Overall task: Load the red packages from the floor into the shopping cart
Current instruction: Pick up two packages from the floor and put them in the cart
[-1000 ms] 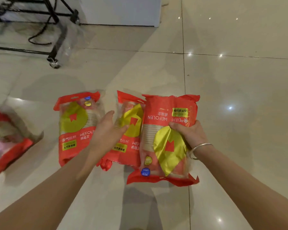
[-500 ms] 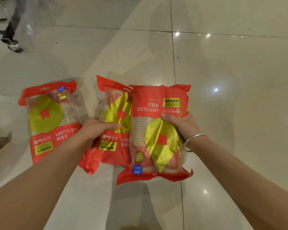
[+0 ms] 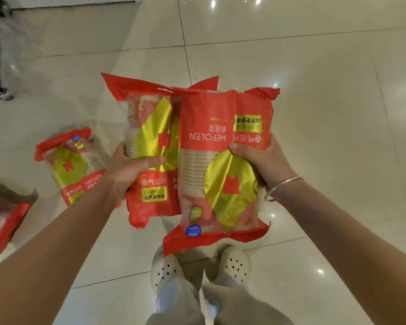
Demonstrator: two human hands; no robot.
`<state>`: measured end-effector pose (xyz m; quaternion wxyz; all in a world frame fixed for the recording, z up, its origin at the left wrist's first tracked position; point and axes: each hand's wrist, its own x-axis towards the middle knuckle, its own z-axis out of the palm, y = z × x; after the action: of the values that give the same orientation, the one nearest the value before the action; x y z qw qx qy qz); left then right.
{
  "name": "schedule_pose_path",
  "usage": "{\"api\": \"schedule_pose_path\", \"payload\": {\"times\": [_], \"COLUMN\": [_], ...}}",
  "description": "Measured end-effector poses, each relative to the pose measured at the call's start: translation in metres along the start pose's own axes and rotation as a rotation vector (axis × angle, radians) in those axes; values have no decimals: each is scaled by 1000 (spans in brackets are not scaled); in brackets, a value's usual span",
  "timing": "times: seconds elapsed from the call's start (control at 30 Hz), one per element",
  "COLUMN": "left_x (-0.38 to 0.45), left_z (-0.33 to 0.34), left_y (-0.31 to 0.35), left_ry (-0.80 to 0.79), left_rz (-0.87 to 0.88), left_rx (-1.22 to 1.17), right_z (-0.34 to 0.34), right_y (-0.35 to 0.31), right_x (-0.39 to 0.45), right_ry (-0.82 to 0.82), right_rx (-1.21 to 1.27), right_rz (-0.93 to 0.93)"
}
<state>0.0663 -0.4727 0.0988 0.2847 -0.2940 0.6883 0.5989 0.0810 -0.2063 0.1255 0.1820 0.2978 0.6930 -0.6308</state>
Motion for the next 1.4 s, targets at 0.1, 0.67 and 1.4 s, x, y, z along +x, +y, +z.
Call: {"api": "schedule_pose_path", "payload": {"times": [0.1,0.67,1.4], "left_x": [-71,-429,-767], "left_z": [6,35,281], "left_y": [61,349,270], "left_ry": [-40,-408,-1276], "left_rz": [49,339,592], "left_rx": [26,210,626], "right_z": [-33,-162,-271], "right_y": [-63,-328,-178], "right_x": [-68,-469,-876], "right_ry": [34,349,1316], "right_rx": [13,276,570], "right_rz": [-13,-263,-453]}}
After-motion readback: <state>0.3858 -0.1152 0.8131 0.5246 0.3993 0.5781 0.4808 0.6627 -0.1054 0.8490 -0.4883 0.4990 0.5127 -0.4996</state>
